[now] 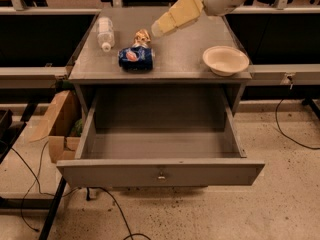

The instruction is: Place pepsi can into top drawer

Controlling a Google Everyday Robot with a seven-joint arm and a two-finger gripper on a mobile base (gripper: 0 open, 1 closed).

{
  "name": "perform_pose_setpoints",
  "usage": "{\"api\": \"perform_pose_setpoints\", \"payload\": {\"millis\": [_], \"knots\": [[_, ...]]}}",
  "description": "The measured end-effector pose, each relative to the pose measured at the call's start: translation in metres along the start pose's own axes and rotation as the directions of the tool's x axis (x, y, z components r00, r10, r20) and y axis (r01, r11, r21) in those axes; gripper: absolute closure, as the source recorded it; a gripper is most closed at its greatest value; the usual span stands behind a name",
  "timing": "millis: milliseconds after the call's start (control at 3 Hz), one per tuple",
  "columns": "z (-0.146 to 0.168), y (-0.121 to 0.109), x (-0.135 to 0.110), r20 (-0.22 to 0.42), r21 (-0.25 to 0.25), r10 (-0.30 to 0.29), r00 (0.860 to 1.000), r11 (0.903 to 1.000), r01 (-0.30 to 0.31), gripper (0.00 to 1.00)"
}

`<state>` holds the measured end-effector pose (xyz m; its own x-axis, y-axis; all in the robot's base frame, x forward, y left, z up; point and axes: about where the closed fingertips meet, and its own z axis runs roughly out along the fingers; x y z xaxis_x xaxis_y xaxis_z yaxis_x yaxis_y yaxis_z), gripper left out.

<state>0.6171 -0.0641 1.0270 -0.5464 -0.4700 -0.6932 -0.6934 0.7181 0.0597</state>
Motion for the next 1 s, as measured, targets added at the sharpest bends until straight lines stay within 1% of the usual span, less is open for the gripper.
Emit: {"api": "perform_pose_setpoints", "payload": {"millis": [333,667,1000], "knots": [[0.054,-0.013,-0.010,-0.036,0.034,0.094,0.995,0.9951,-0.093,0.00],[0.112,-0.018,-0.024,-0.118,0.135,0.170,0.978,0.9789,-0.153,0.00],[0.142,0.002,-0.041,-0.135,0.156,0.225,0.965,0.9665,-0.204,0.00]]}}
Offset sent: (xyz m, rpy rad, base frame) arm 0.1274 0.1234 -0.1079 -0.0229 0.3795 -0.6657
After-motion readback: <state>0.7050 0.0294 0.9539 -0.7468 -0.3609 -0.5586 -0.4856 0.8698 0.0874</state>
